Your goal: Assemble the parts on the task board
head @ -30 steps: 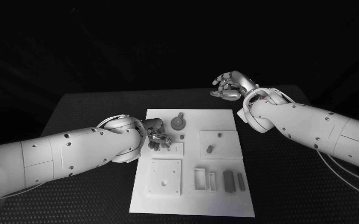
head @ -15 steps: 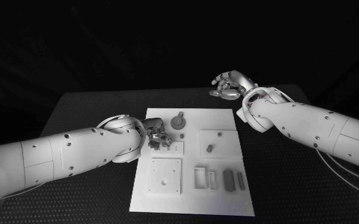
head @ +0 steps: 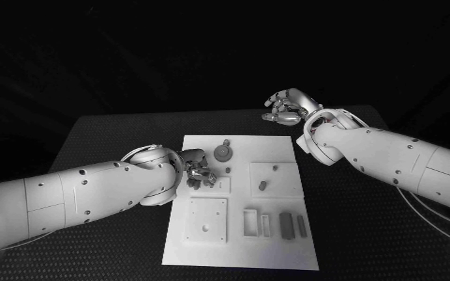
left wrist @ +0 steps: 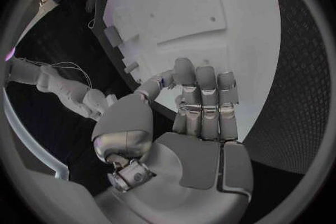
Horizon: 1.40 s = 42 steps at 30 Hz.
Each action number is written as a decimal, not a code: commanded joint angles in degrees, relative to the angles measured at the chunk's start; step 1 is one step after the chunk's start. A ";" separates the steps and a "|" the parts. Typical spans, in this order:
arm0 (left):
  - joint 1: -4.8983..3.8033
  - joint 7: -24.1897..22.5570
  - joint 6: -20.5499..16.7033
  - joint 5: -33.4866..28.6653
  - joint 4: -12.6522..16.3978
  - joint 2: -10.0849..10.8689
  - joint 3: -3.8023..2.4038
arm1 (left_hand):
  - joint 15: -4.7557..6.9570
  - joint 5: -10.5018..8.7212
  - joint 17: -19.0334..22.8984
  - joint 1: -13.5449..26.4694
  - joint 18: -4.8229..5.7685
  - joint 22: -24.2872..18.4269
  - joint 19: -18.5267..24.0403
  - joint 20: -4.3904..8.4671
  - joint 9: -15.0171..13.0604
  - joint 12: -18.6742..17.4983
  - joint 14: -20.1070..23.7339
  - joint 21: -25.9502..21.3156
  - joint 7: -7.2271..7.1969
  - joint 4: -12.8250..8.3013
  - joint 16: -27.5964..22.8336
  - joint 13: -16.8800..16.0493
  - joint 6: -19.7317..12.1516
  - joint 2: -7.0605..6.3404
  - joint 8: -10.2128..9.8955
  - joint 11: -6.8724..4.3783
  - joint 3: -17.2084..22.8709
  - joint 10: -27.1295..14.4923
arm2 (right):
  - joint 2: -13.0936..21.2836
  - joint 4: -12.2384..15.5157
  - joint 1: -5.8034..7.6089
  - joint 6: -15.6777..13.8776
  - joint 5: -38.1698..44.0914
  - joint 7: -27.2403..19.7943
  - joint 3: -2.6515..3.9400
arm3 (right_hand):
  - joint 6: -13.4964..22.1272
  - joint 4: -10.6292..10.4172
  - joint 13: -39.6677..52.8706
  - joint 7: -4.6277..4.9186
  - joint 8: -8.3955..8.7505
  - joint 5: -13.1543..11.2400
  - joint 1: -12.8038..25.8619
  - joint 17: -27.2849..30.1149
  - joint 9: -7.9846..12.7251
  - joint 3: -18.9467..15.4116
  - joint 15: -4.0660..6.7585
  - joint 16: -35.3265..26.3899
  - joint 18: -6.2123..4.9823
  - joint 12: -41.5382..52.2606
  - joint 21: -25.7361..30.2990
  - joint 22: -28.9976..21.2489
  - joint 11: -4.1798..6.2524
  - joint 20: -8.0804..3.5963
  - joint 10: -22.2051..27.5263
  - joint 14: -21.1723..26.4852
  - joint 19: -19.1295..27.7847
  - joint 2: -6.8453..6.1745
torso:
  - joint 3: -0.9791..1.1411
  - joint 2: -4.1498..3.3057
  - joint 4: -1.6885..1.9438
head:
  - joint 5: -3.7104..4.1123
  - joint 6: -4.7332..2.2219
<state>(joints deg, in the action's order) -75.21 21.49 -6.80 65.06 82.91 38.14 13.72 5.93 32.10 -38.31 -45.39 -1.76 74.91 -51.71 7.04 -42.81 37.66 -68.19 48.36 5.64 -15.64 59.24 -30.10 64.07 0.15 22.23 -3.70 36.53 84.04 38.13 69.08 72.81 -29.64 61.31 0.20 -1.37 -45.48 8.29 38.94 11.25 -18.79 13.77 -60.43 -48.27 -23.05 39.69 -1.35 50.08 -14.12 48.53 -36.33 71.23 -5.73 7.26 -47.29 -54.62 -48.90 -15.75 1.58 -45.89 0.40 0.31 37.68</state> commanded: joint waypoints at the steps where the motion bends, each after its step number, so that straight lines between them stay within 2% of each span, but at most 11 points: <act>1: 0.08 -0.22 0.74 -0.12 0.28 -0.07 0.03 | 0.16 0.35 0.11 -0.71 -0.01 0.62 0.02 4.52 -0.05 0.17 -0.01 0.30 -5.48 0.13 0.31 -0.09 5.94 0.32 -0.14 -2.07 0.32 -1.65 | 0.01 0.08 0.00 0.98 -0.04 -0.18 0.03 | 0.18 0.01 -0.14 0.11 -0.26 0.39 -0.02 0.07 0.05 -0.40 -0.04 -0.25 -0.06 0.35 0.29 0.09 0.09 0.18 0.36 0.32 0.08 0.38 | 0.00 -0.01 0.04 | 0.04 -0.07; 29: 0.21 0.65 2.03 1.05 0.70 0.00 0.03 | 0.22 -0.06 0.26 -0.65 -0.04 0.55 -0.02 4.56 -0.14 0.34 0.05 0.54 -5.46 0.19 0.43 -0.15 6.00 0.23 -0.38 -2.06 0.28 -1.78 | -0.18 0.30 -0.01 1.76 -0.07 -0.12 0.02 | 0.34 0.13 -1.15 0.17 -0.43 1.40 0.03 0.47 0.12 -0.57 -0.17 -0.19 -0.23 0.94 0.96 0.33 0.00 0.44 0.72 0.51 0.03 0.61 | 0.00 0.00 0.04 | -0.13 0.03; 38: 0.34 0.50 1.78 2.86 0.60 0.07 0.03 | 0.29 -0.42 0.34 -0.69 -0.07 0.47 -0.08 4.61 -0.24 0.52 -0.01 0.70 -5.51 0.36 0.60 -0.22 6.20 0.02 -0.46 -2.11 0.27 -1.76 | -0.29 0.28 -0.01 2.05 -0.12 -0.15 0.02 | 0.39 0.14 -1.38 0.18 -0.46 1.64 0.07 0.55 0.15 -0.61 -0.19 -0.16 -0.28 1.09 1.09 0.42 -0.01 0.50 0.80 0.54 -0.01 0.71 | -0.04 0.01 0.04 | -0.17 0.04; 42: 0.38 0.46 1.05 3.05 0.71 0.18 0.03 | 0.30 -0.46 0.36 -0.72 -0.07 0.46 -0.08 4.62 -0.26 0.56 -0.01 0.74 -5.52 0.40 0.64 -0.23 6.23 0.00 -0.48 -2.12 0.28 -1.76 | -0.29 0.21 -0.01 2.19 -0.14 -0.13 0.02 | 0.41 0.12 -1.49 0.20 -0.47 1.71 0.15 0.59 0.16 -0.67 -0.20 -0.15 -0.29 1.16 1.16 0.46 -0.02 0.53 0.84 0.55 -0.02 0.74 | 0.00 0.01 0.03 | -0.21 -0.01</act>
<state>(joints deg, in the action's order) -74.99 21.82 -5.89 67.12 83.51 38.27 13.67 5.81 31.87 -38.04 -45.68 -2.21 74.94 -51.71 7.05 -43.16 37.94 -68.28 48.82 5.74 -15.43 59.68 -30.26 64.20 0.45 21.46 -3.67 36.62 84.01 37.87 69.24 72.80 -28.37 61.22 0.28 -1.38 -45.26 8.29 37.49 11.25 -19.08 15.10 -60.19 -47.76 -22.94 39.37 -1.53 50.09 -13.71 49.47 -35.47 71.65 -5.73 7.26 -46.89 -54.44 -48.90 -15.52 1.57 -45.89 0.43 0.12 37.71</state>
